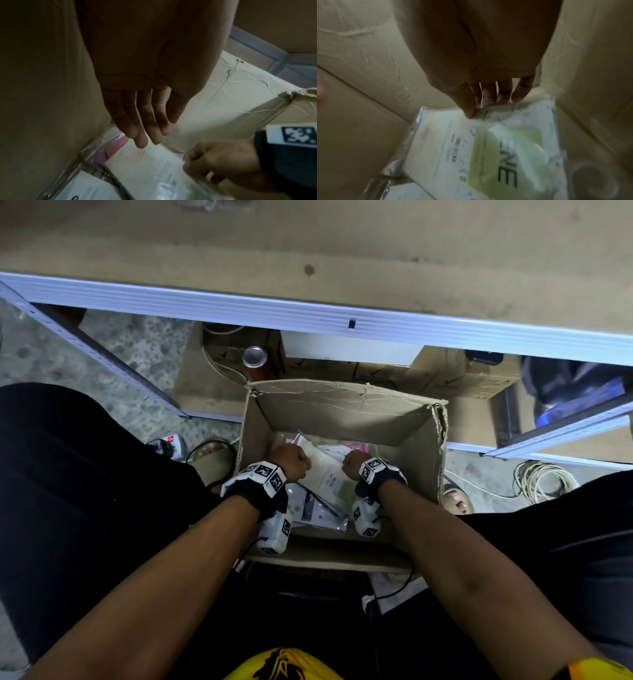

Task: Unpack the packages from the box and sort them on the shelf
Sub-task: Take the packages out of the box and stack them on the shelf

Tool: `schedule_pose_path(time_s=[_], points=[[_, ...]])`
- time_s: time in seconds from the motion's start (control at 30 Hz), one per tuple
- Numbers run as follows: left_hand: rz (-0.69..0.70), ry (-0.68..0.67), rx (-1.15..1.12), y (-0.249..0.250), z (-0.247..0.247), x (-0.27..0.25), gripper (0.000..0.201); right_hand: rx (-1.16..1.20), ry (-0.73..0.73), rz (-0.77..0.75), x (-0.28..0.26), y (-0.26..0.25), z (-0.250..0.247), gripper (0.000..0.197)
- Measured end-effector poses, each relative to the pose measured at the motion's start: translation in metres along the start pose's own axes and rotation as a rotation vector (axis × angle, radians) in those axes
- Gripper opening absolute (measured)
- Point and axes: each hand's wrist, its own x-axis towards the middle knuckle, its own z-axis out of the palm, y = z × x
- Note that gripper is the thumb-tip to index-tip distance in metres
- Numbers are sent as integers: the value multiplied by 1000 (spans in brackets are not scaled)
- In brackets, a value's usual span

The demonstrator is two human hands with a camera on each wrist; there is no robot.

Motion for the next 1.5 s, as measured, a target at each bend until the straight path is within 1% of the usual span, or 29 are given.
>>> schedule_pose_path(time_s=[0.07,0.13,0.23,0.27,0.33,0.43,0.5,0.6,0.7,0.8,0.87,0.93,0.97,1.07,1.17,1.3,1.37,1.5], points=[[-6,-48,60,2,6,0,27,-27,18,93,-4,-1,-7,49],[-19,-87,136,2,16,0,31,-19,97,143,-8,-1,-13,48],[-39,-117,237,3,29,3,32,-50,188,272,-17,-4,-17,33],[-41,-131,258,4,34,6,31,-54,214,301,-18,-2,-17,32],[-46,-164,316,2,40,13,29,-30,266,352,-21,1,-15,38],[-25,-180,374,-1,47,24,31,-44,348,390,-28,8,-12,37],[-19,-155,388,-1,49,30,30,-63,377,388,-33,9,-9,37],[19,-93,394,5,48,44,28,-83,390,384,-39,11,-6,43],[34,-11,403,10,43,59,38,-102,407,380,-44,10,-8,49],[4,100,489,5,34,70,53,-123,438,390,-48,9,-14,47],[26,151,539,0,30,76,56,-138,450,395,-51,8,-19,47],[53,102,607,-5,29,81,59,-166,462,382,-52,6,-24,46],[56,67,637,-7,30,83,58,-178,461,373,-53,5,-26,47],[24,4,730,-6,32,82,43,-216,454,348,-55,1,-31,55],[27,33,786,-7,38,81,40,-257,485,329,-56,-2,-33,52],[97,93,754,-16,41,83,42,-258,501,321,-59,-6,-34,48],[116,98,762,-20,42,86,39,-249,503,322,-61,-6,-34,53],[111,127,799,-25,42,84,37,-243,481,349,-66,-8,-35,70]])
